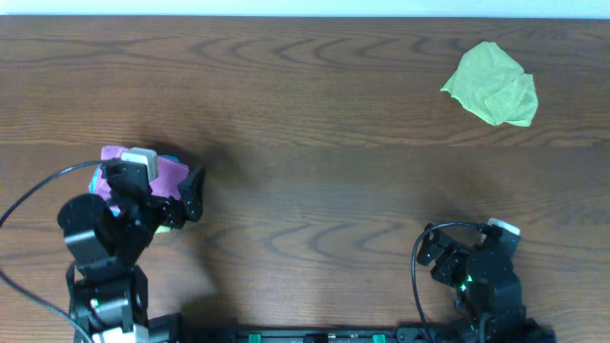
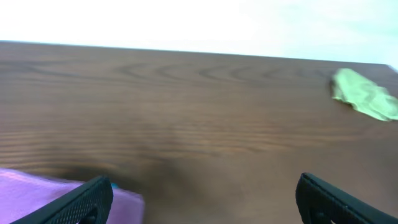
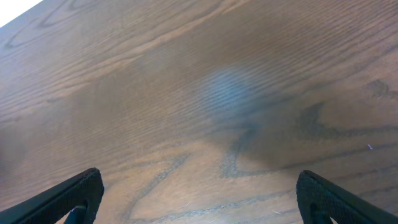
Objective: Fold the cloth
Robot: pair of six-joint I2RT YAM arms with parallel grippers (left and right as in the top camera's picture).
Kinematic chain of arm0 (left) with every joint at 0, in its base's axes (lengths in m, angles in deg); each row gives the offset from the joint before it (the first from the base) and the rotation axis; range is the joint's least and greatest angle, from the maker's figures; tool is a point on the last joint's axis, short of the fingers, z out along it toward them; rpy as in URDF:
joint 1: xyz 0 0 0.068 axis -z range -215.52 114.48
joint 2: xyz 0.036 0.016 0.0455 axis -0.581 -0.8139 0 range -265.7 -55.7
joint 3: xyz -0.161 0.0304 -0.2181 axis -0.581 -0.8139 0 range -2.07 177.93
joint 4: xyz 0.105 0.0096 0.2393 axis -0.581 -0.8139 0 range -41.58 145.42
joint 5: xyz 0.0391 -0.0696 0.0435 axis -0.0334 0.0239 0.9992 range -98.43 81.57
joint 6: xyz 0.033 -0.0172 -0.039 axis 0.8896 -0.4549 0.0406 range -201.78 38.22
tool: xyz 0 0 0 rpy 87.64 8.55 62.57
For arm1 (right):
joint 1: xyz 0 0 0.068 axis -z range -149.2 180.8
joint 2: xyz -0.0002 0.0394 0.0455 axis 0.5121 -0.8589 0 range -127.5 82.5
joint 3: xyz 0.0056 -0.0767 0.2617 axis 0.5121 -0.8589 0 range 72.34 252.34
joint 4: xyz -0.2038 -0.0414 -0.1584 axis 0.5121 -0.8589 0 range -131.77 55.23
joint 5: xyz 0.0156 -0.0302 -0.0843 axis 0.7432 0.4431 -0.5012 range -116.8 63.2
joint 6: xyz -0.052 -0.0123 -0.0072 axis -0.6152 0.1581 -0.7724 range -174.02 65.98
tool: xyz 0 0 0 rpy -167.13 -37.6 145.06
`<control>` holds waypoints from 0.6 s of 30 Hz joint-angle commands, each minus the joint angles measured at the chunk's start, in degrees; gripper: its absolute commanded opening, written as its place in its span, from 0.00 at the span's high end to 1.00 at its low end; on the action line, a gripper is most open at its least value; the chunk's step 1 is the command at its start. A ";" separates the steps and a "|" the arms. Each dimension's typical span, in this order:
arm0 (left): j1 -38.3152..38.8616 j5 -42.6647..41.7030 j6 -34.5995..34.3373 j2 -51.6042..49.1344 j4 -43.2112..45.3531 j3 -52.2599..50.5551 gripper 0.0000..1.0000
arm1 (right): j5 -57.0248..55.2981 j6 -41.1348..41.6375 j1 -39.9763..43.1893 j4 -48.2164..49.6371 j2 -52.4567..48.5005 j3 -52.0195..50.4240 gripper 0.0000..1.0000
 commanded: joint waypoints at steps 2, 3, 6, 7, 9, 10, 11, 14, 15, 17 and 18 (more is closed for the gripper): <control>1.99 12.83 0.09 5.92 0.20 -2.62 0.05 | -1.03 0.72 0.31 -0.04 0.35 -0.20 0.01; 2.38 14.43 0.79 7.58 0.20 -3.85 0.05 | -1.03 0.72 0.31 -0.04 0.35 -0.22 0.01; 2.99 16.44 3.78 14.29 0.26 -9.11 0.05 | -1.03 0.70 0.33 -0.07 0.35 -0.20 0.01; 2.99 16.44 4.26 16.02 0.33 -10.51 0.05 | -1.03 0.72 0.31 -0.04 0.35 -0.20 0.01; 2.99 16.41 4.48 19.56 0.66 -13.29 0.05 | -1.03 0.70 0.33 -0.04 0.35 -0.22 0.01; 2.99 16.39 4.55 21.31 0.61 -14.56 0.05 | -1.03 0.70 0.31 -0.04 0.35 -0.20 0.01; 3.04 16.39 4.57 22.93 0.61 -15.72 0.05 | -1.03 0.72 0.31 -0.04 0.35 -0.22 0.01; 3.30 16.39 4.57 26.71 0.55 -18.45 0.05 | -1.03 0.72 0.31 -0.07 0.35 -0.20 0.01; 3.58 16.39 4.57 27.96 0.57 -19.43 0.05 | -1.03 0.72 0.31 -0.07 0.35 -0.20 0.01; 4.17 16.39 4.57 30.25 0.59 -21.55 0.05 | -1.03 0.72 0.33 -0.07 0.35 -0.20 0.01; 4.55 16.39 4.57 31.41 0.57 -22.60 0.05 | -1.03 0.72 0.33 -0.07 0.35 -0.20 0.01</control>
